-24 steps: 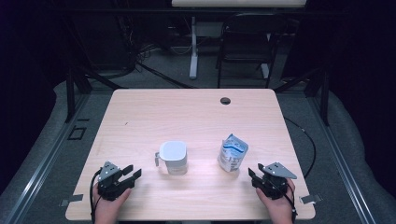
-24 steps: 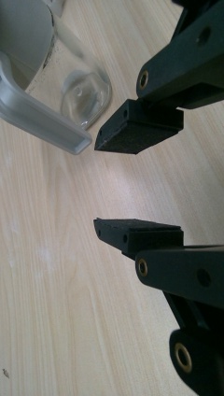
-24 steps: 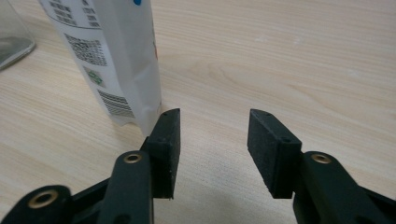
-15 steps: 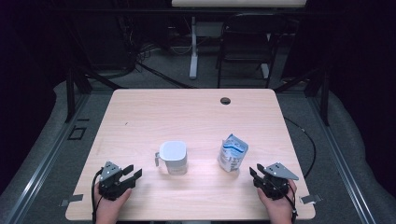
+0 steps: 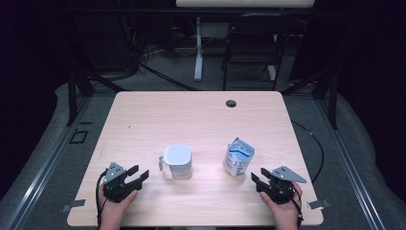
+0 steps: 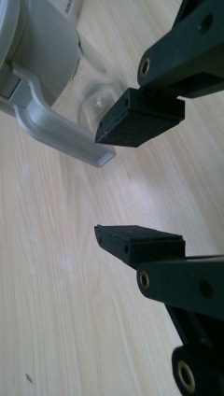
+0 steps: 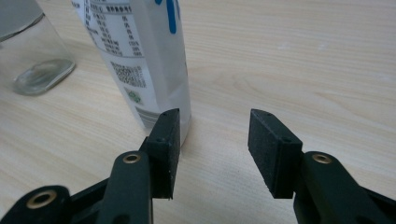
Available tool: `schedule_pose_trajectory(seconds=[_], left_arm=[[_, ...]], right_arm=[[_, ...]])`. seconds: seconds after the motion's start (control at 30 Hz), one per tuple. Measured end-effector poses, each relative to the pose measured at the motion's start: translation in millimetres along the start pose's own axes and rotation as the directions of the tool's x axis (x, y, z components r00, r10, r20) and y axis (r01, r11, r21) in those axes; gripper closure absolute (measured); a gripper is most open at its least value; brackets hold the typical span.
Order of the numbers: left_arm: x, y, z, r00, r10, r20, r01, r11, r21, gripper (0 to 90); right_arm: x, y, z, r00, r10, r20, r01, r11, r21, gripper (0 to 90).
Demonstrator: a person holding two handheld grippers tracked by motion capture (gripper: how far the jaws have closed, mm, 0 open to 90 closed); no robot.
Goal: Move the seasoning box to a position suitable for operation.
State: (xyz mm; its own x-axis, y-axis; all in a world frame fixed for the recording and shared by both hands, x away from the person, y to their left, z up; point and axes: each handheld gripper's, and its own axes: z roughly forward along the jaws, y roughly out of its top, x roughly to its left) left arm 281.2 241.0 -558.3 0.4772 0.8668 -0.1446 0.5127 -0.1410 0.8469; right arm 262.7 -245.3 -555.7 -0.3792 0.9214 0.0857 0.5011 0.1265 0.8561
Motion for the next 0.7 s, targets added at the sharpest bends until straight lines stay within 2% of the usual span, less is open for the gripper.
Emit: schedule_pose_trajectory(seconds=[0.2,0.33,0.53,0.63,0.7], left_arm=[[-3.2,5.8,9.4,0.9997,-0.009,0.021,0.008,0.9999,0.005,48.4],[-7.1,10.2,15.3,0.9996,0.010,0.027,-0.011,0.9998,0.016,47.7],[-14.1,13.8,28.9,0.9987,-0.002,0.051,0.001,0.9999,0.014,51.4],[-18.7,13.6,35.2,0.9983,0.030,0.050,-0.031,0.9993,0.022,52.3],[-19.4,14.0,36.4,0.9982,0.031,0.051,-0.032,0.9993,0.019,52.2]], right_arm=[[0.9,-0.1,-0.6,0.9974,-0.037,0.062,0.037,0.999,0.003,60.1],[-3.0,-2.6,-2.3,0.9981,-0.032,0.053,0.032,0.999,0.007,63.3],[-5.5,-4.2,-7.6,0.9981,-0.034,0.052,0.034,0.999,-0.009,64.7],[-5.8,-5.6,-11.2,0.9974,-0.049,0.053,0.050,0.999,-0.019,62.6],[-6.0,-6.1,-11.7,0.9974,-0.051,0.051,0.052,0.999,-0.015,61.9]])
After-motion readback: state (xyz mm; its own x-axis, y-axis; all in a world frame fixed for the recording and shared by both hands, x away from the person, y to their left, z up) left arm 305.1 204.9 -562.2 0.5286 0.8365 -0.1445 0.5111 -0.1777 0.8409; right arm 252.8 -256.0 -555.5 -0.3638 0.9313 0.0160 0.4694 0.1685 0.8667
